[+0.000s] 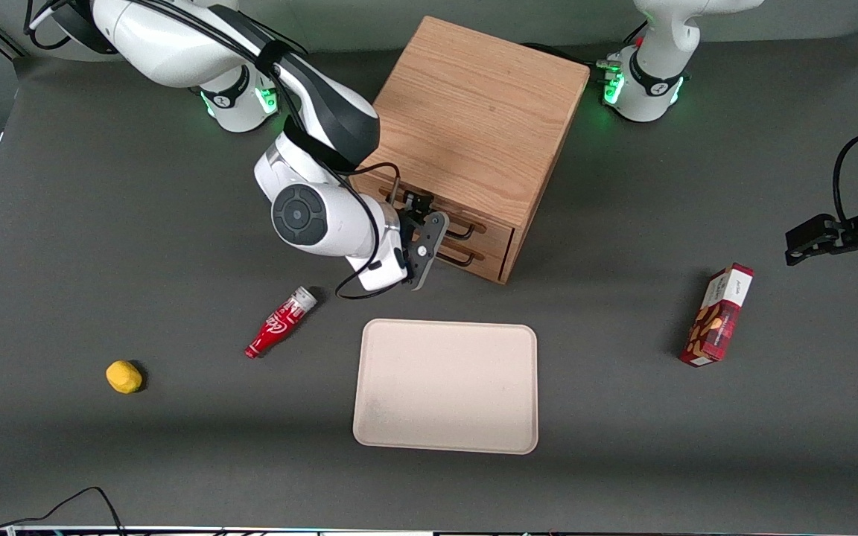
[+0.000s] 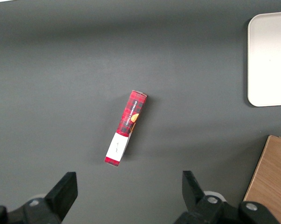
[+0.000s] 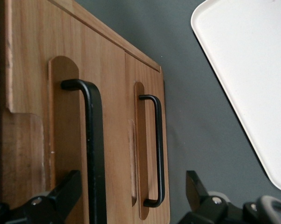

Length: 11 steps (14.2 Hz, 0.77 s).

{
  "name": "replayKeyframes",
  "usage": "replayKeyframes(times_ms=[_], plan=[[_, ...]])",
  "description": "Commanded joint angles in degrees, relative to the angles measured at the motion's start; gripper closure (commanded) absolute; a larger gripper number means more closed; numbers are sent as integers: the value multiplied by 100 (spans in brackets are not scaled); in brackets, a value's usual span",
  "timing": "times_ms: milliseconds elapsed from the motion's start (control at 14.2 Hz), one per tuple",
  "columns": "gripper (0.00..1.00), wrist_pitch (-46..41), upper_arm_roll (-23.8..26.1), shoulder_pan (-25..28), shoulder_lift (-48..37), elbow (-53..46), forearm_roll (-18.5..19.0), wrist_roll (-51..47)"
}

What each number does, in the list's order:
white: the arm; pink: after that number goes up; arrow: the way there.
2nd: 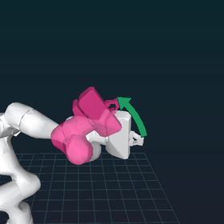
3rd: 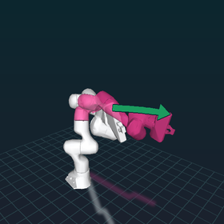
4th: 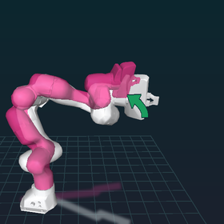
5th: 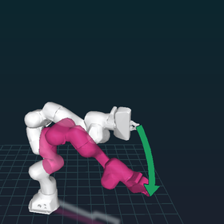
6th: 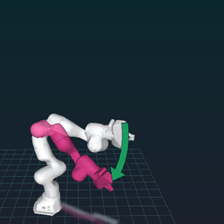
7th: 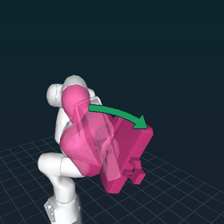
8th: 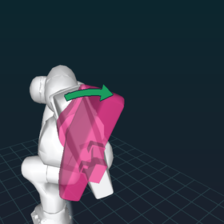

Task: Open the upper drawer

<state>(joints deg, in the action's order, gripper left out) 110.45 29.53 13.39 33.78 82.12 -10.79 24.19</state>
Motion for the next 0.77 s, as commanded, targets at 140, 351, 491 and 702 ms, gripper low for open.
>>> replayKeyframes(times_ms=[140,351,491,702], plan=[[0,459,36,-91,-179,428,181,103],[0,680,1,-100,-47,288,552,68],[0,680,-26,-83,-21,112,744,77],[0,680,-35,-118,155,-125,991,94]])
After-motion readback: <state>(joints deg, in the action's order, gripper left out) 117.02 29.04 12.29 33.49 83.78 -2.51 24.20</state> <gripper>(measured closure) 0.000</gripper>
